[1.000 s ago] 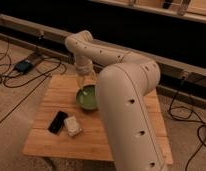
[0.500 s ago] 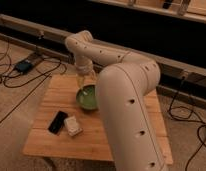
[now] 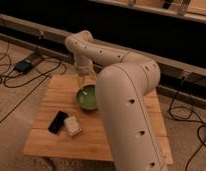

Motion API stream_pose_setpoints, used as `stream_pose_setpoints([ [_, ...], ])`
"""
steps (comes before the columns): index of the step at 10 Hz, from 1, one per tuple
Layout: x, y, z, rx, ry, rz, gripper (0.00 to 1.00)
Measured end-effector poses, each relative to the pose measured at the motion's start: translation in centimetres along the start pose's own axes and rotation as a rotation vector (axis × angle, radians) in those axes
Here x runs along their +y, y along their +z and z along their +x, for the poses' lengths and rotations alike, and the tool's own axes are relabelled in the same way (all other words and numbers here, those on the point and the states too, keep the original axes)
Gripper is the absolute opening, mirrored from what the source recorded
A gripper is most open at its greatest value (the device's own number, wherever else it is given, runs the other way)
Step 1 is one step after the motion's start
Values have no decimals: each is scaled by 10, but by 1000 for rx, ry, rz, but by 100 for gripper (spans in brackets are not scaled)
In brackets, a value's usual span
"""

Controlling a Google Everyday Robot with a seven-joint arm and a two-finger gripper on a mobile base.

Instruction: Place the eraser on the white sponge

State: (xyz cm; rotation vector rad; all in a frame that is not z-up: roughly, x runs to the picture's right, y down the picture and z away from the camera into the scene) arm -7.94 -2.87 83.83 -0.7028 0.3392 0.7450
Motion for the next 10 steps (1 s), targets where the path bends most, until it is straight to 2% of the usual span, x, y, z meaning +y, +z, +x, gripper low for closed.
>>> stream_pose_setpoints([
  [6,1,0,0,0,2,1,65],
  [7,3,2,-1,-3,12,14,65],
  [9,29,9,-10,-28,32,31,65],
  [10,59,17,-14,-38,32,30,65],
])
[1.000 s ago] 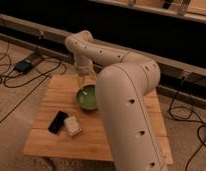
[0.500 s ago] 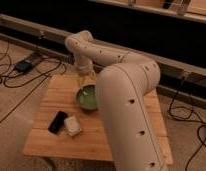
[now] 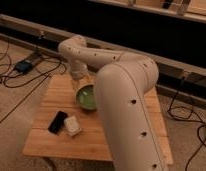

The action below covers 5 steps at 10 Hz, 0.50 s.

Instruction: Place the eraser on the white sponge

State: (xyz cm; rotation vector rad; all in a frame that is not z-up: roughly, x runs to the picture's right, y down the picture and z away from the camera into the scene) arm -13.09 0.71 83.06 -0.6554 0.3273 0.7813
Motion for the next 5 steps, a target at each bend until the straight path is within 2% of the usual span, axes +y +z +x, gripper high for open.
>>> stream_pose_setpoints([
  [2,43,13,0,-8,6,-16,65],
  [5,103,41,2,5,16,-54,65],
])
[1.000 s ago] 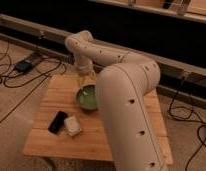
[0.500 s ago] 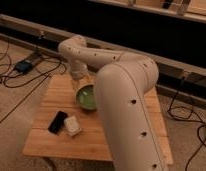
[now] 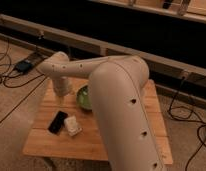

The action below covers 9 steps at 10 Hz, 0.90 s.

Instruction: Place the eraser on the white sponge

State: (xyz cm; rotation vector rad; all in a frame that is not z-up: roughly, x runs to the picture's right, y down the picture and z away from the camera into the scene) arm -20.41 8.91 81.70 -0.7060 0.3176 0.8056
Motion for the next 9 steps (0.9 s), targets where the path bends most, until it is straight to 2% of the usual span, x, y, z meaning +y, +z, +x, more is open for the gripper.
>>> stream_pose_setpoints([
  [5,54,40,-4,44,4,-71,65],
  [7,52,54,-5,66,21,-79,65],
  [9,50,66,-12,68,25,-78,65],
])
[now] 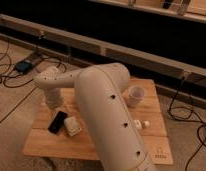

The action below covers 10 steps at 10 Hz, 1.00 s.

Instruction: Place the eraser on the white sponge

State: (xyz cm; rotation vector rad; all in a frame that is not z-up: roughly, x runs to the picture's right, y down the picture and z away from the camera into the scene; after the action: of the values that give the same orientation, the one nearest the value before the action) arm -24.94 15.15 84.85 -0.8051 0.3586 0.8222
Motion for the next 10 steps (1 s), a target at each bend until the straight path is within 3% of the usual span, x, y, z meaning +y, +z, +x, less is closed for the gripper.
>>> stream_pose_setpoints([
  [3,-9,11,-6,1,28,-18,65],
  [8,-5,17,-4,21,101,-111,65],
  [10,-10,18,-1,33,140,-107,65],
])
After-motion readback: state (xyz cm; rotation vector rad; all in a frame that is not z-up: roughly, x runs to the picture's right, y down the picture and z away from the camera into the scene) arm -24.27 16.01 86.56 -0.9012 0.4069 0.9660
